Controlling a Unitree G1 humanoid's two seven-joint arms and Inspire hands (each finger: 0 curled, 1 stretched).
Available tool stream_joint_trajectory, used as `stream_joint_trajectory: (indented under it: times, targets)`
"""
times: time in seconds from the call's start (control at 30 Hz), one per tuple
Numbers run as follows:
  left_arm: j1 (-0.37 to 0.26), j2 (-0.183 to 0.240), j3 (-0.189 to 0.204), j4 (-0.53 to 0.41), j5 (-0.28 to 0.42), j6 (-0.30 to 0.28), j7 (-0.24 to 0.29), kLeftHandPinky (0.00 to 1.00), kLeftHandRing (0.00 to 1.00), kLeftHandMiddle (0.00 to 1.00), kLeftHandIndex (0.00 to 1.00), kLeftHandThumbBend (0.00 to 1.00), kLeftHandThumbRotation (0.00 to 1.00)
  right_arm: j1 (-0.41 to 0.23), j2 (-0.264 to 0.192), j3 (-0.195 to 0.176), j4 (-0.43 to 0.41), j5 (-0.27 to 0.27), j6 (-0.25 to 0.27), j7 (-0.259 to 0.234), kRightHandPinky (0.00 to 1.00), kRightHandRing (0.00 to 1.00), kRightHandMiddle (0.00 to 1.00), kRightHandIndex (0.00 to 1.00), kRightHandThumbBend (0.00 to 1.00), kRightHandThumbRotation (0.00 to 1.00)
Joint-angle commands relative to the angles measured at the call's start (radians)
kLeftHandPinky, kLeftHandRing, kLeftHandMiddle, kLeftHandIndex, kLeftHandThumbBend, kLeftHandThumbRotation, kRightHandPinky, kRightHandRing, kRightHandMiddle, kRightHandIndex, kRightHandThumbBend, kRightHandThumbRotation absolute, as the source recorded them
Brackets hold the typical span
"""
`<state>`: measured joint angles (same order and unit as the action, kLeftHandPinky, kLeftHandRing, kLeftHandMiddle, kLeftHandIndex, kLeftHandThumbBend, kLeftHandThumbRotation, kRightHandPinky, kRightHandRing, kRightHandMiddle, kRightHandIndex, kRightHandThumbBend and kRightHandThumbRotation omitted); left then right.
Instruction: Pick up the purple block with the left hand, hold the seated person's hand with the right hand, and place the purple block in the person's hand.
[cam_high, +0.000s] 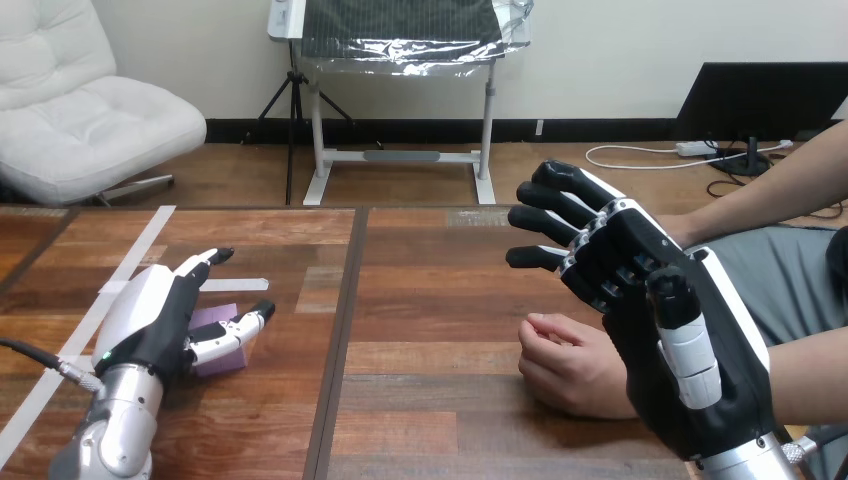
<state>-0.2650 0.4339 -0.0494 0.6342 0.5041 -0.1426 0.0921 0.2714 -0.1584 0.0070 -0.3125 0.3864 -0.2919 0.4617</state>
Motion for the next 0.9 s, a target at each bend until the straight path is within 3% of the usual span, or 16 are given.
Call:
stream_joint_trajectory:
  times: [0.0, 0.47, 0.87]
  targets:
    - [-0.089, 0.033, -0.027, 0.016, 0.028, 0.010, 0.032, 1.00, 0.94, 0.95, 0.89, 0.57, 0.50, -0.049, 0.007, -0.014, -0.014, 0.019, -0.022, 0.004, 0.73, 0.83, 0.84, 0.85, 0.84, 0.80]
    - [-0.095, 0.042, -0.052, 0.035, 0.048, 0.036, 0.036, 1.00, 0.96, 0.96, 0.89, 0.61, 0.48, -0.049, 0.009, -0.015, -0.014, 0.015, -0.025, 0.006, 0.73, 0.83, 0.84, 0.84, 0.84, 0.80]
    - [-0.090, 0.052, -0.063, 0.014, 0.047, 0.063, 0.022, 1.00, 0.95, 0.94, 0.89, 0.65, 0.39, -0.048, 0.012, -0.015, -0.011, 0.016, -0.031, 0.013, 0.72, 0.82, 0.84, 0.84, 0.84, 0.80]
